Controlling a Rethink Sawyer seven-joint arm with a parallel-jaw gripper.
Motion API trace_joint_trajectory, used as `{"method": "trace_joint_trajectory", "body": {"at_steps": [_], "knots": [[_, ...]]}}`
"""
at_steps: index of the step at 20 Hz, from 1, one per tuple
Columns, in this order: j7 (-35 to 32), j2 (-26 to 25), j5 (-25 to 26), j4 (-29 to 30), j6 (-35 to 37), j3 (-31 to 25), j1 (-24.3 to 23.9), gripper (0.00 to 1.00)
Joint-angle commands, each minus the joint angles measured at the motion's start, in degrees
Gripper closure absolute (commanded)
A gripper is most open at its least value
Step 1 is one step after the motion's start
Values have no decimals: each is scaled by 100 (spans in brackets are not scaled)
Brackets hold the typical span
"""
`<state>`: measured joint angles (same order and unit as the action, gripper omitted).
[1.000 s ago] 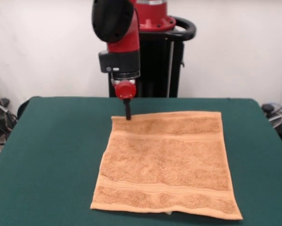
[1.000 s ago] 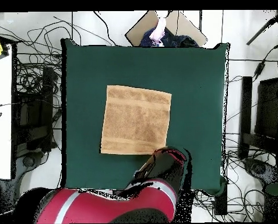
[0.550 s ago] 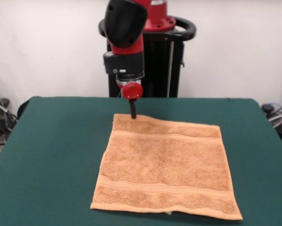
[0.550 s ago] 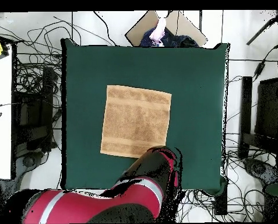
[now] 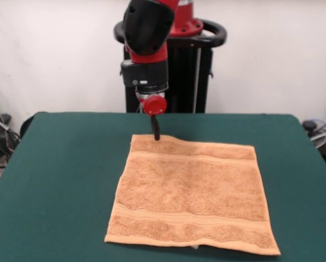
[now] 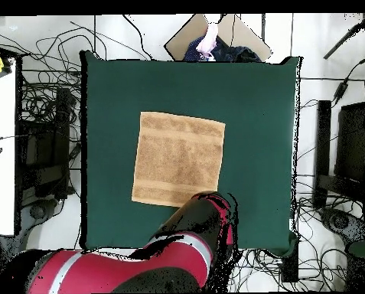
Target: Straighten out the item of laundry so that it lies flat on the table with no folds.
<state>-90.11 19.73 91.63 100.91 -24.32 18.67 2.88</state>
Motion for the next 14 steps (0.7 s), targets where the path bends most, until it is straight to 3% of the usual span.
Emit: {"method": "trace_joint_trajectory", "body": {"at_steps": [1, 11, 14], "knots": [[-1248, -205, 72, -320, 512, -281, 117, 0], [-1789, -162, 366, -375, 370, -130, 379, 0], [-2761, 199, 730, -158, 50, 319, 950, 0]]}}
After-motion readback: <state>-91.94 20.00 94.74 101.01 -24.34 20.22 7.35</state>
